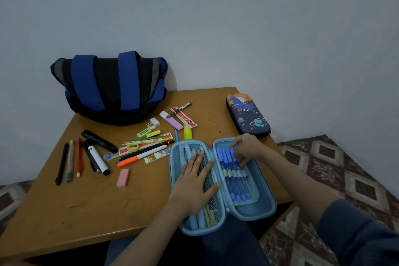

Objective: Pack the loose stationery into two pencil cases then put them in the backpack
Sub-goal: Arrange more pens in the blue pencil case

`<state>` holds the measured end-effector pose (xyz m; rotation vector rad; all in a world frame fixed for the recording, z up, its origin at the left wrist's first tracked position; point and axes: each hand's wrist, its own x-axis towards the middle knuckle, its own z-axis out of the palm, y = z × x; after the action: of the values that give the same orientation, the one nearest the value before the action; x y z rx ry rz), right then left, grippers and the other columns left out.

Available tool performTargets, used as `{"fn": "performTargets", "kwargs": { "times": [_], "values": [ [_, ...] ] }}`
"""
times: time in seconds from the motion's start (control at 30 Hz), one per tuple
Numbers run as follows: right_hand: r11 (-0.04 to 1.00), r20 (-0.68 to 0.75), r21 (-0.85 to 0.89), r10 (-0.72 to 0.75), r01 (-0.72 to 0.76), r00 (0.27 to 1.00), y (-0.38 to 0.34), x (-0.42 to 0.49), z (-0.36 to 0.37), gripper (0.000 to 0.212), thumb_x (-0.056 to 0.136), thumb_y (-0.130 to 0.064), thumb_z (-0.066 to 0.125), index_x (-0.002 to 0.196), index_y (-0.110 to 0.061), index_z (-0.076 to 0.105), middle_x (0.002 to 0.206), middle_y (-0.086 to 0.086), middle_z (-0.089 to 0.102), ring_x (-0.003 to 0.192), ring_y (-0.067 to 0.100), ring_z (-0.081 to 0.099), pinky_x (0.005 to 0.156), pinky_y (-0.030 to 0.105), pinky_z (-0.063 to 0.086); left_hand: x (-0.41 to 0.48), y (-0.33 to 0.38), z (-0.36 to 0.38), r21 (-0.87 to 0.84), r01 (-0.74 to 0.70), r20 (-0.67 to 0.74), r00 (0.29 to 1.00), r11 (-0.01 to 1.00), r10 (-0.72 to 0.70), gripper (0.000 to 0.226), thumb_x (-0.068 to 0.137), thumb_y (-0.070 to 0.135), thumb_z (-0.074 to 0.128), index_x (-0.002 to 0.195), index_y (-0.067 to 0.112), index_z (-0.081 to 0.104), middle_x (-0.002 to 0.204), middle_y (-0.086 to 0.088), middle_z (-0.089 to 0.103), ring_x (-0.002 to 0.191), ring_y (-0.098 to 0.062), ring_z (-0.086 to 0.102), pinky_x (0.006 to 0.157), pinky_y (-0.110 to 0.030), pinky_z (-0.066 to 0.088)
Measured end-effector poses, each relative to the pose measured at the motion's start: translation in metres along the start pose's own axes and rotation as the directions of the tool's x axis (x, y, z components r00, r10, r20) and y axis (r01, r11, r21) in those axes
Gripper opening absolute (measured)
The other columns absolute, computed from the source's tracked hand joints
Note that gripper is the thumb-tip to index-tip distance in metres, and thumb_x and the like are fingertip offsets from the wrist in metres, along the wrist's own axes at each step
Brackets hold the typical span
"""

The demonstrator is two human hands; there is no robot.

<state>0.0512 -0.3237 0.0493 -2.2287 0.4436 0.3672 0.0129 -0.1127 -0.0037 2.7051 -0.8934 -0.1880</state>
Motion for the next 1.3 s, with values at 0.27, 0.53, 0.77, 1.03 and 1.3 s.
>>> {"fn": "performTargets", "kwargs": {
  "times": [0.27, 0.53, 0.77, 1.03, 1.3],
  "values": [
    [1.0, -0.073, 0.001, 0.002, -0.002, 0.997, -0.003, -0.002, 0.001, 0.007, 0.085, 0.001, 0.059, 0.086, -0.006, 0.058, 0.072, 0.012, 0.06, 0.056, 0.021, 0.058, 0.042, 0.026, 0.054, 0.002, -0.001, -0.013, -0.227, 0.018, 0.004, 1.0, 0.974, -0.017, 0.068, 0.091, 0.058, 0.038, 0.149, 0.033, 0.012, 0.157, 0.01, -0.011, 0.144, -0.011, -0.009, 0.117, -0.035, 0.007],
    [0.989, -0.307, -0.048, -0.151, 0.143, 0.94, -0.026, 0.017, 0.007, 0.015, 0.083, -0.004, 0.054, 0.068, -0.006, 0.058, 0.075, 0.012, 0.06, 0.064, 0.025, 0.058, 0.069, 0.042, 0.056, 0.005, -0.075, -0.049, -0.225, 0.26, -0.192, 0.933, 0.939, -0.305, 0.06, 0.094, 0.044, 0.046, 0.147, 0.028, 0.022, 0.158, 0.006, 0.001, 0.145, -0.017, 0.007, 0.113, -0.042, 0.024],
    [0.979, -0.401, -0.079, -0.205, 0.189, 0.893, -0.074, 0.046, 0.03, 0.023, 0.083, -0.012, 0.055, 0.061, -0.014, 0.056, 0.073, 0.011, 0.065, 0.072, 0.031, 0.065, 0.07, 0.038, 0.057, -0.004, -0.107, -0.034, -0.016, 0.317, -0.256, 0.915, 0.948, -0.311, 0.067, 0.093, 0.059, 0.027, 0.15, 0.03, 0.008, 0.157, 0.003, -0.012, 0.145, -0.016, -0.007, 0.114, -0.033, -0.001],
    [0.974, -0.452, -0.135, -0.223, 0.181, 0.864, -0.116, 0.095, 0.046, 0.029, 0.088, -0.014, 0.054, 0.061, -0.007, 0.057, 0.061, 0.004, 0.053, 0.063, 0.021, 0.05, 0.055, 0.027, 0.037, -0.003, -0.113, -0.029, -0.018, 0.306, -0.324, 0.899, 0.952, -0.295, 0.073, 0.086, 0.071, 0.013, 0.148, 0.035, 0.008, 0.156, 0.01, -0.017, 0.137, -0.005, -0.019, 0.108, -0.026, -0.008],
    [0.984, -0.428, -0.062, -0.177, 0.166, 0.886, -0.149, 0.155, 0.062, 0.024, 0.089, -0.022, 0.056, 0.102, -0.006, 0.069, 0.105, 0.015, 0.067, 0.094, 0.029, 0.063, 0.073, 0.031, 0.046, -0.004, -0.114, -0.029, -0.053, 0.288, -0.344, 0.894, 0.956, -0.288, 0.065, 0.093, 0.06, 0.029, 0.149, 0.034, 0.011, 0.156, 0.011, -0.016, 0.144, -0.008, -0.013, 0.11, -0.023, -0.002]
  ]
}}
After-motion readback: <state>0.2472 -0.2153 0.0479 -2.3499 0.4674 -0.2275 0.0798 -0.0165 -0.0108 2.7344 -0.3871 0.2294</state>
